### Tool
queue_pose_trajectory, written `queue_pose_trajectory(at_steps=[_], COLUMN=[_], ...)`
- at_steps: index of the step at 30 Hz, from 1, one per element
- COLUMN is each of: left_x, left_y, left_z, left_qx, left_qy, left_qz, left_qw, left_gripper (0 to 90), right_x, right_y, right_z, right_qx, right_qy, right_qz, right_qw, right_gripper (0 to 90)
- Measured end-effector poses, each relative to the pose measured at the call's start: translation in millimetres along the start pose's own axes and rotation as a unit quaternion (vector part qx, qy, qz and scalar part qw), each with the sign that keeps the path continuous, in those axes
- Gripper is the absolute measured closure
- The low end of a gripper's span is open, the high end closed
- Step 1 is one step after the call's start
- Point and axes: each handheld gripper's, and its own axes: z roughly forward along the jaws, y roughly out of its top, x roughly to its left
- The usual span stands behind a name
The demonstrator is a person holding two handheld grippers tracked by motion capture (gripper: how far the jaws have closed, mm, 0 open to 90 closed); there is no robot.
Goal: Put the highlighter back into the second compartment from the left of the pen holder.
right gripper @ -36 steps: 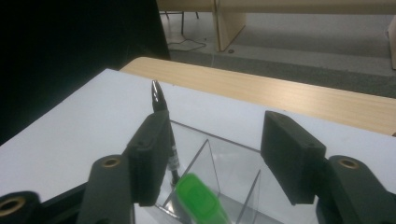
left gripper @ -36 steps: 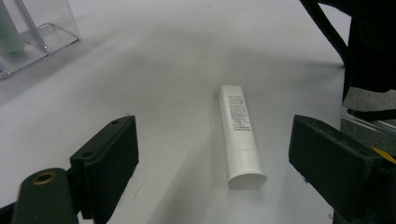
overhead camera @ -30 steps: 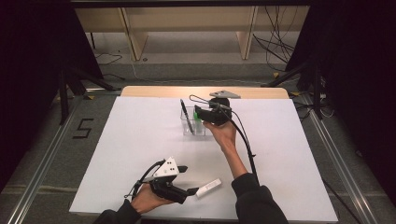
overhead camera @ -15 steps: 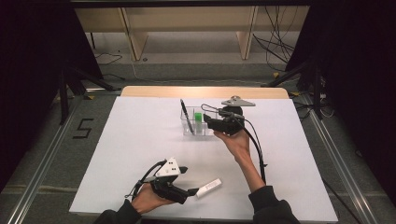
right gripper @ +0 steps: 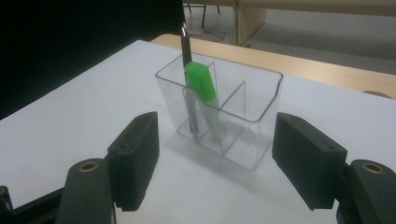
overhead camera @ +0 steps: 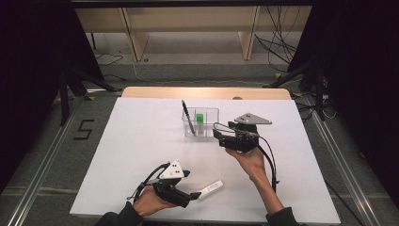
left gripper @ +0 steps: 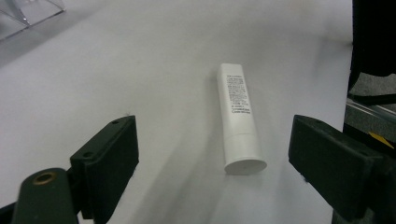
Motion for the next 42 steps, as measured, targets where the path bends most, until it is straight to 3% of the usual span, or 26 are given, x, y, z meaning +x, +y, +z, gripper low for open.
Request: queue_pose_trajectory(at_steps=[16,42], left_x=[-4.9,-8.5], left_y=[1.3,3.1], left_z=[7.0,16.5], left_qx=[0.033,0.072], left_qy=[-0.001,0.006], left_qz=[-0.005,-0.003], left_qw=[0.9995,0.9974], left_gripper=[15.8,17.8], right_x=[-12.2,-4.8], right_y=[-34.4,-59.9], right_z=[-29.4,-37.9], right_qx=[-0.006,0.021], right_qy=[0.005,0.017], right_qz=[0.035,0.031], right_qw=[0.9994,0.9991], right_gripper=[32.3,30.1])
